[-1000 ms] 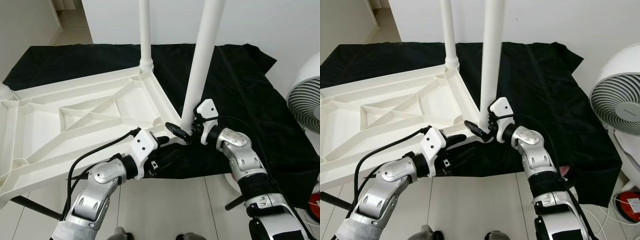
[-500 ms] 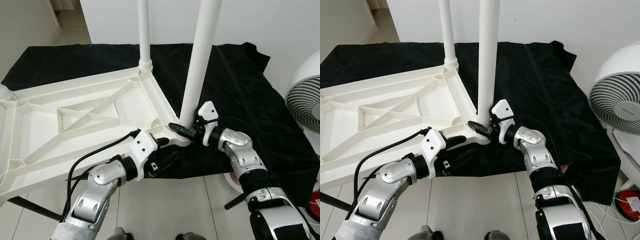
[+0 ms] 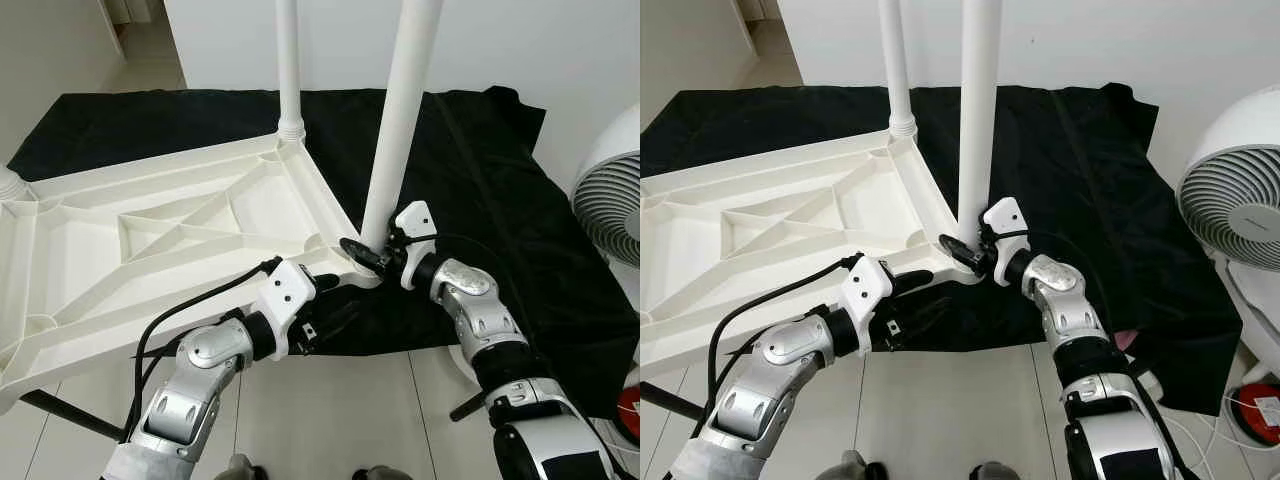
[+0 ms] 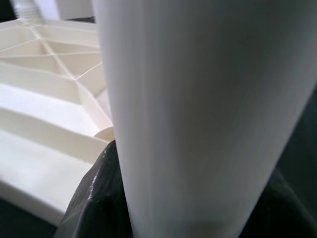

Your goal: Building children table

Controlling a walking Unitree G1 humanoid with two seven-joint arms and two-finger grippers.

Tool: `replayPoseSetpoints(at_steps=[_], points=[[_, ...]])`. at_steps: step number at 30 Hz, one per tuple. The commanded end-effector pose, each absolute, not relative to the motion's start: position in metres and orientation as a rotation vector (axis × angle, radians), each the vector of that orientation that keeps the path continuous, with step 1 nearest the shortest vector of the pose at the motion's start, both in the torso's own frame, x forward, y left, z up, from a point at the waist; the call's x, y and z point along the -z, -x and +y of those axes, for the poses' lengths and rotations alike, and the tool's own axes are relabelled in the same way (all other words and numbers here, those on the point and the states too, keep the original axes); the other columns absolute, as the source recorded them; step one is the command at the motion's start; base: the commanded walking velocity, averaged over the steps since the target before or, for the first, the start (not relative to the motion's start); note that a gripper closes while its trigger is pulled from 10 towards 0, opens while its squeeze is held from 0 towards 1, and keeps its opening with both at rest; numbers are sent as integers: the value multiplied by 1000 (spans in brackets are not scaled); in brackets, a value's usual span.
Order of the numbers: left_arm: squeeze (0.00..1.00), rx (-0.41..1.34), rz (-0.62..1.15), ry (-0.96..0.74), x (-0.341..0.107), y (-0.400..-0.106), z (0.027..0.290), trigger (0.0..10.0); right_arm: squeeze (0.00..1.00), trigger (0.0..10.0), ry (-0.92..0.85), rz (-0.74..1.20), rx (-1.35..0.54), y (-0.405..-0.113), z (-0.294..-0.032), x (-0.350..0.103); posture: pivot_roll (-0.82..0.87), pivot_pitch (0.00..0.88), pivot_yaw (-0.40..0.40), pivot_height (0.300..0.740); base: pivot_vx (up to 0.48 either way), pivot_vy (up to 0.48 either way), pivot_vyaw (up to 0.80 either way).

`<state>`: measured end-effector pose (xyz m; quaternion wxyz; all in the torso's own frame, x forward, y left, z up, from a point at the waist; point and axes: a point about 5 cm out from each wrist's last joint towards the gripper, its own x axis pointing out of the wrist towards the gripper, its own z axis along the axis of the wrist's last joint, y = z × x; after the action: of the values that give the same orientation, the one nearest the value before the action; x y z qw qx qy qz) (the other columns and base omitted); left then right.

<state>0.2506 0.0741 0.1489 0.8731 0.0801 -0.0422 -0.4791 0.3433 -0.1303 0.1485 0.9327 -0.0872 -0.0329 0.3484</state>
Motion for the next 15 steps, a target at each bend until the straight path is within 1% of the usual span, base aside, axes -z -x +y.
replayPoseSetpoints(at_steps=[1, 3, 4, 5, 7, 9, 11, 12, 14, 15], points=[[0, 972, -86, -168, -149, -253, 75, 10000, 0, 10000, 161, -50, -646, -341, -131, -144, -73, 62, 46, 740, 0, 0, 0], [0, 972, -87, -168, -149, -253, 75, 10000, 0, 10000, 146, -58, -626, -339, -129, -145, -73, 62, 46, 740, 0, 0, 0], [0, 973, -87, -169, -149, -254, 75, 10000, 0, 10000, 86, -55, -511, -334, -122, -144, -77, 61, 47, 740, 0, 0, 0], [0, 973, -87, -169, -149, -254, 75, 10000, 0, 10000, 86, -55, -511, -334, -122, -144, -77, 61, 47, 740, 0, 0, 0], [0, 975, -88, -170, -149, -254, 75, 10000, 0, 10000, 57, -46, -453, -332, -119, -144, -77, 61, 47, 740, 0, 0, 0], [0, 975, -88, -170, -149, -254, 75, 10000, 0, 10000, 57, -46, -453, -332, -119, -144, -77, 61, 47, 740, 0, 0, 0], [0, 975, -90, -171, -150, -255, 74, 10000, 0, 10000, 35, -32, -344, -322, -106, -136, -78, 62, 47, 740, 0, 0, 0], [0, 975, -90, -171, -150, -255, 74, 10000, 0, 10000, 35, -32, -344, -322, -106, -136, -78, 62, 47, 740, 0, 0, 0], [0, 975, -93, -171, -150, -256, 73, 10000, 0, 10000, 18, -21, -250, -314, -97, -132, -78, 62, 47, 740, 0, 0, 0], [0, 975, -93, -171, -150, -256, 73, 10000, 0, 10000, 18, -21, -250, -314, -97, -132, -78, 62, 47, 740, 0, 0, 0]])
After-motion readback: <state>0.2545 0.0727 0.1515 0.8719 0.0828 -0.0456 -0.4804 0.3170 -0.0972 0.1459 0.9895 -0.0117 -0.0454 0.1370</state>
